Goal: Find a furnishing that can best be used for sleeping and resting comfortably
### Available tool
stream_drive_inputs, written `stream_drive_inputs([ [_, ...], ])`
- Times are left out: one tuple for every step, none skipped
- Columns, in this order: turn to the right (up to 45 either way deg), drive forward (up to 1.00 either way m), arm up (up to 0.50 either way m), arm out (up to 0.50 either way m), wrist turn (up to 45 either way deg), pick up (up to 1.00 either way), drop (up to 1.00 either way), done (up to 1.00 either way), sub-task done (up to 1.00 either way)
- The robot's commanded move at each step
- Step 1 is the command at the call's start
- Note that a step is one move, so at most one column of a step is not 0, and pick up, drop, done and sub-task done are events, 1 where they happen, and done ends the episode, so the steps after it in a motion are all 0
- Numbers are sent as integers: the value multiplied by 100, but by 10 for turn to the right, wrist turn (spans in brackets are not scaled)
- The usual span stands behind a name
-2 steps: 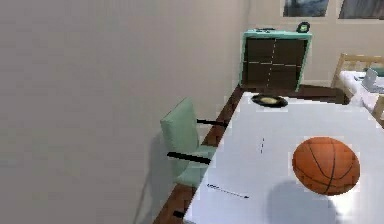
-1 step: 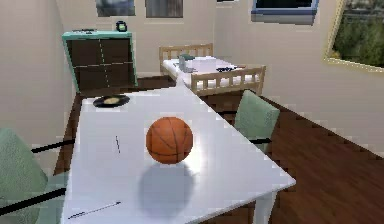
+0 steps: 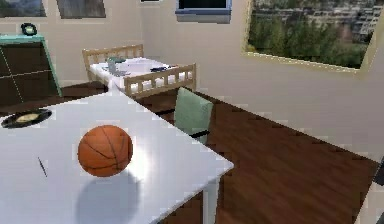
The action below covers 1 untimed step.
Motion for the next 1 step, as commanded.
stream_drive_inputs([
  [0,40,0,0,0,0,0,0,0],
])
